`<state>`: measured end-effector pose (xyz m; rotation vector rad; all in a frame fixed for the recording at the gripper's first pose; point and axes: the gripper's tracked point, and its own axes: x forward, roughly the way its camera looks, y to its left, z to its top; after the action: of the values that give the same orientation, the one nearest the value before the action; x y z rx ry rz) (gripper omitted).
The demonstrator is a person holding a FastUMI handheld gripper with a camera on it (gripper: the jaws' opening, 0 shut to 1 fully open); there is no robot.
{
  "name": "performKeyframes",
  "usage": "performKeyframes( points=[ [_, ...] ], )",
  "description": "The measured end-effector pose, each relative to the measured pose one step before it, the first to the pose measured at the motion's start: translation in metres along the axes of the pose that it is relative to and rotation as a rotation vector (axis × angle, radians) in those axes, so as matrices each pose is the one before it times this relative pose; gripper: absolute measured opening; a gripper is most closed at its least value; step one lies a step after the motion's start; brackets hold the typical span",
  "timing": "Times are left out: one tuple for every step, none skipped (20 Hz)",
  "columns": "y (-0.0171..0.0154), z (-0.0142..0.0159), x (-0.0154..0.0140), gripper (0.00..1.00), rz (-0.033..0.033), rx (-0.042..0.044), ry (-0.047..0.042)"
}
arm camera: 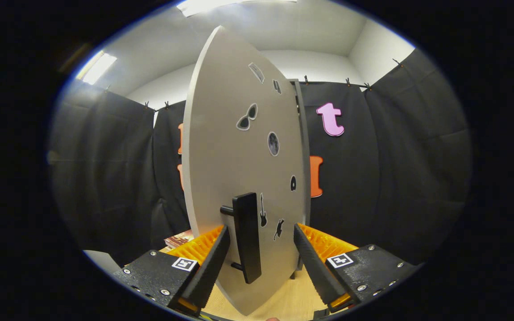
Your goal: Open the shoe cabinet door, grab the shoes and put them into the shoe cabinet, then close the shoe cabinet door.
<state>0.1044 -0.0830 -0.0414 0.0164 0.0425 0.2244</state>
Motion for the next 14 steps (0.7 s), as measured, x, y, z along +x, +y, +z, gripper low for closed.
performKeyframes(
  points=[
    [0.00486,0.00015,0.0045,0.91,0.0107,-0.00136,-0.00084],
    [0.00521,0.00053,0.00246,0.91,0.01138,-0.00088,0.00067],
    [0.00378,-0.00135,0.00282,0.91,0.01045,0.00207,0.00088],
    [0.00392,-0.00079,0.00365,0.91,0.0098,0.00232,0.00043],
    [0.00373,-0.00086,0.00402,0.91,0.00985,0.00141,0.00041],
    [0.00409,0.00022,0.00371,0.91,0.01073,0.00368,-0.00048],
    [0.00508,0.00045,0.00524,0.92,0.01337,0.00292,0.00066],
    [0.0062,-0.00129,0.0054,0.92,0.01086,0.00374,0.00247],
    [0.0042,-0.00184,0.0042,0.92,0.01211,0.00381,0.00128],
    [0.00373,-0.00034,0.00413,0.92,0.01063,0.00053,-0.00173],
    [0.00459,0.00067,0.00463,0.92,0.00815,-0.00294,-0.00284],
    [0.0041,-0.00008,0.00542,0.92,0.00931,-0.00097,0.00144],
    [0.00495,-0.00105,0.00542,0.93,0.01084,0.001,0.00438],
    [0.00657,-0.00113,0.00617,0.93,0.00954,0.00049,0.00154]
  ],
)
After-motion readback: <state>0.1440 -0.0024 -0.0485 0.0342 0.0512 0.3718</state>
